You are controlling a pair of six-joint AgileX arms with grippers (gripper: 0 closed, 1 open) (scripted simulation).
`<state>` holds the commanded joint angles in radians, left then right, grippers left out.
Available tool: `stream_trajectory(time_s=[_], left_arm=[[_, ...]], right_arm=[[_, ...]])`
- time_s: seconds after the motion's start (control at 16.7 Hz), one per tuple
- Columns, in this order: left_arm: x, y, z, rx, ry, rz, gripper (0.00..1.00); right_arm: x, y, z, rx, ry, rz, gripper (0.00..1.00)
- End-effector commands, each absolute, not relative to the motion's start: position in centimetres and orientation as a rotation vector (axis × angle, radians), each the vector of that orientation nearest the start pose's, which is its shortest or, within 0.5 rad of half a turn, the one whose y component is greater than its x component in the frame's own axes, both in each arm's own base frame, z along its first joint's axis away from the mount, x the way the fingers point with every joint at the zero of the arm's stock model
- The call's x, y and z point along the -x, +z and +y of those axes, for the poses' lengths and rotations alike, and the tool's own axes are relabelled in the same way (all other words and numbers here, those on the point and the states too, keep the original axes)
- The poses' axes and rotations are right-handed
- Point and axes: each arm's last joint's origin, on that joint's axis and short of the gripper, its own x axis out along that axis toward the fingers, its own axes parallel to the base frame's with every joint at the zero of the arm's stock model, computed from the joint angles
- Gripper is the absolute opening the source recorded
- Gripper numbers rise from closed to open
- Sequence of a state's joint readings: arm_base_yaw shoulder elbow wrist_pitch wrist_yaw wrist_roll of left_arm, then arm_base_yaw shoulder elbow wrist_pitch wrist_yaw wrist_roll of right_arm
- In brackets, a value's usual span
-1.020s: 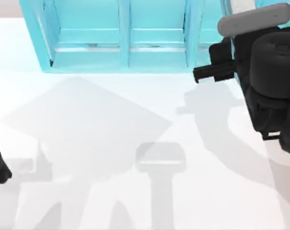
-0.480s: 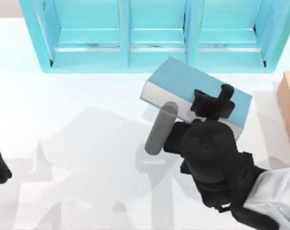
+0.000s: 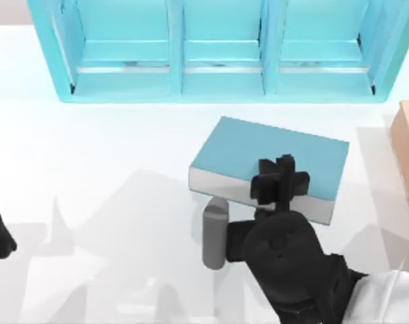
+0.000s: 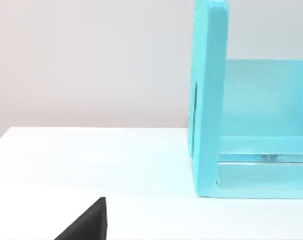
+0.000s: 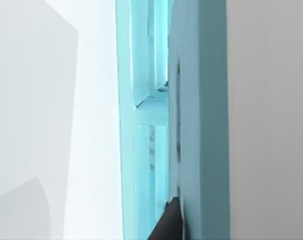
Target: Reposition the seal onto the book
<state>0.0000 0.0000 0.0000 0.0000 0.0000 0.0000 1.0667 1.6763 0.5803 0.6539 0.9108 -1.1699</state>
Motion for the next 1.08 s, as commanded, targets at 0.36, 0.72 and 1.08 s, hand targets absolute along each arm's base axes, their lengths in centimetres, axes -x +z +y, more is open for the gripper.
stream_trajectory(time_s=[0.36, 0.72, 1.08], left_arm=[[-10.6, 16.0, -0.1, 0.000, 0.000, 0.000, 1.00], [-10.6, 16.0, -0.1, 0.000, 0.000, 0.000, 1.00], [-10.6, 16.0, -0.1, 0.000, 0.000, 0.000, 1.00]], right_arm=[[-15.9, 13.5, 24.9, 1.538, 0.295, 0.112, 0.00], [-16.0, 12.6, 24.9, 1.547, 0.297, 0.121, 0.00], [-16.0, 10.4, 24.8, 1.539, 0.296, 0.118, 0.00]])
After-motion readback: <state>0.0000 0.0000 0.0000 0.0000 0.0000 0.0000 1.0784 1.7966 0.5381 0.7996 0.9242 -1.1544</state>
